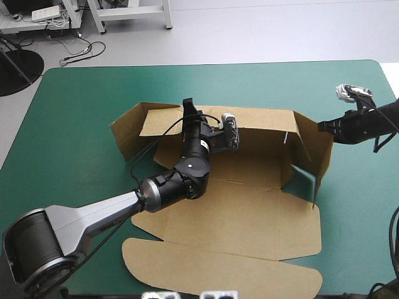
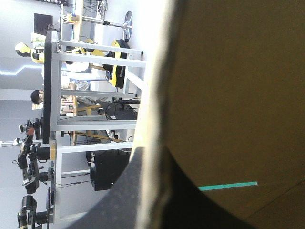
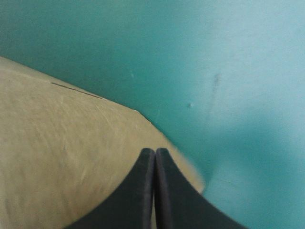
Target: Fold the box
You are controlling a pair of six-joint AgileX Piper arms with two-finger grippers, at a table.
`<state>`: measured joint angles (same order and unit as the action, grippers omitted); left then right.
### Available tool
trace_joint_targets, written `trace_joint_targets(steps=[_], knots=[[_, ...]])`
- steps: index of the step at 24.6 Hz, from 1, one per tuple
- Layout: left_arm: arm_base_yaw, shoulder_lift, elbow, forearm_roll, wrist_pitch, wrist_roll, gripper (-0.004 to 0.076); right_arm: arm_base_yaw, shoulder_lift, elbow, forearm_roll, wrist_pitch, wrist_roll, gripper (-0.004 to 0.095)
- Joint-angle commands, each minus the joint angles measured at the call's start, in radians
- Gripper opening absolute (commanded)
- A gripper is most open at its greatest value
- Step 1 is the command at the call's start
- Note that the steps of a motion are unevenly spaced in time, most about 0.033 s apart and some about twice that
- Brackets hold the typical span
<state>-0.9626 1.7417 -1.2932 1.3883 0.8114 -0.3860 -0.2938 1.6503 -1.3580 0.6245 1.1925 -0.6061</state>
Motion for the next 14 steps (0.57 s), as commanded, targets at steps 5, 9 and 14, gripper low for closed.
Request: trace_joint_targets(steps=[5,9,14], knots=[[-0.001,-0.017,-0.009,-0.107,-0.020,-0.026,-0.0010,0.001,-0.133,0.085,0.160,0.059,-0.102,-0.0019],[-0.001,-0.017,-0.009,-0.107,-0.023,-0.008,-0.0010,0.001,-0.218,0.183,0.177,0.028,-0.158,-0.0019],[-0.001,-0.017,-0.009,-0.107,-0.023,0.032,-0.0010,0.001,-0.317,0.362,0.288,-0.121,-0.307,-0.0019]])
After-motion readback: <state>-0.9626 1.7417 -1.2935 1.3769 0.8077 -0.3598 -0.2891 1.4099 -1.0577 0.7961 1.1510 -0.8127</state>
